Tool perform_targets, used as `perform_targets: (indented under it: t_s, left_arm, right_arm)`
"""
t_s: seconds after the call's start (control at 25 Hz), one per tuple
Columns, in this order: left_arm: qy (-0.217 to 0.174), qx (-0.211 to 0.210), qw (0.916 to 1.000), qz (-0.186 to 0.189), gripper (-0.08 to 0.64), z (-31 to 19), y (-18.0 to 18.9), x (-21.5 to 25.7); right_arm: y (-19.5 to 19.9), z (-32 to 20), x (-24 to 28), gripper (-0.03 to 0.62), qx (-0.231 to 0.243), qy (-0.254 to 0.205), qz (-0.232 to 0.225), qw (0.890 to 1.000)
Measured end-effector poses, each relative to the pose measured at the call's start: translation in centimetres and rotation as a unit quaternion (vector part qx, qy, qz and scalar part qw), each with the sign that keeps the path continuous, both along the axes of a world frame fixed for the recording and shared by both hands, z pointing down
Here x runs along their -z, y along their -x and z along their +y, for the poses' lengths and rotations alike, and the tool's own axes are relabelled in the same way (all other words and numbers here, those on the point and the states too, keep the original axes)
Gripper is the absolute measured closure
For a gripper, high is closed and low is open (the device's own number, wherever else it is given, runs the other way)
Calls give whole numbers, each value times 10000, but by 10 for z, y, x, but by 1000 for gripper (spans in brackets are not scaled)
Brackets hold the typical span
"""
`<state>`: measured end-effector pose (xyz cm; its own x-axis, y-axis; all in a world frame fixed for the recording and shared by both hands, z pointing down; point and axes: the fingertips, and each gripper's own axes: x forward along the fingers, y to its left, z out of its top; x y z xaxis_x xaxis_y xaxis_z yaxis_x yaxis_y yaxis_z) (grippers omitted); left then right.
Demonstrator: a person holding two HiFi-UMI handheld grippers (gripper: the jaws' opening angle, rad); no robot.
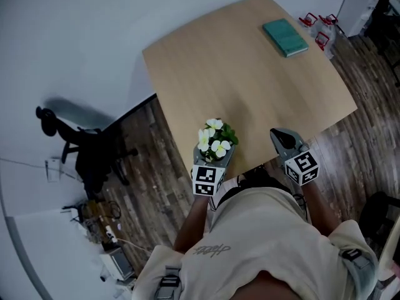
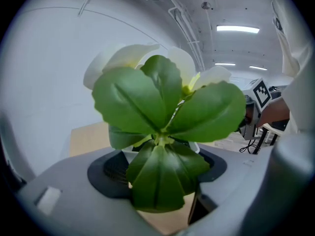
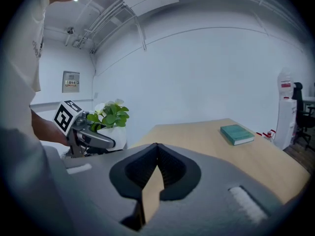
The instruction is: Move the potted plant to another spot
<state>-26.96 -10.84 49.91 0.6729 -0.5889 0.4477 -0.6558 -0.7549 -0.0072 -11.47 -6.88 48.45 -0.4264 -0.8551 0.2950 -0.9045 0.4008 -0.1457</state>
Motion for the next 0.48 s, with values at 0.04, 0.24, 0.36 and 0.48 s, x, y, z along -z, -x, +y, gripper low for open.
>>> perform_targets:
  t_s: [0.04, 0.24, 0.36, 0.48]
  left_arm:
    - [-26, -89, 10000, -4, 201, 2, -2, 0]
    - [-151, -667, 9977, -6, 201, 13, -19, -10]
    - [-106, -1075, 9941, 50, 201, 26, -37, -16]
    - [-90, -1422, 9898, 69, 201, 37, -55, -21]
  right_arm:
    - [-2, 5, 2, 590, -131, -19, -2, 9999]
    - [-21, 37, -4, 589, -866, 31, 115, 9962]
    - [-33, 65, -12, 590, -1324, 134, 154, 9910]
    - [-47, 94, -15, 590, -1768, 183, 112, 9840]
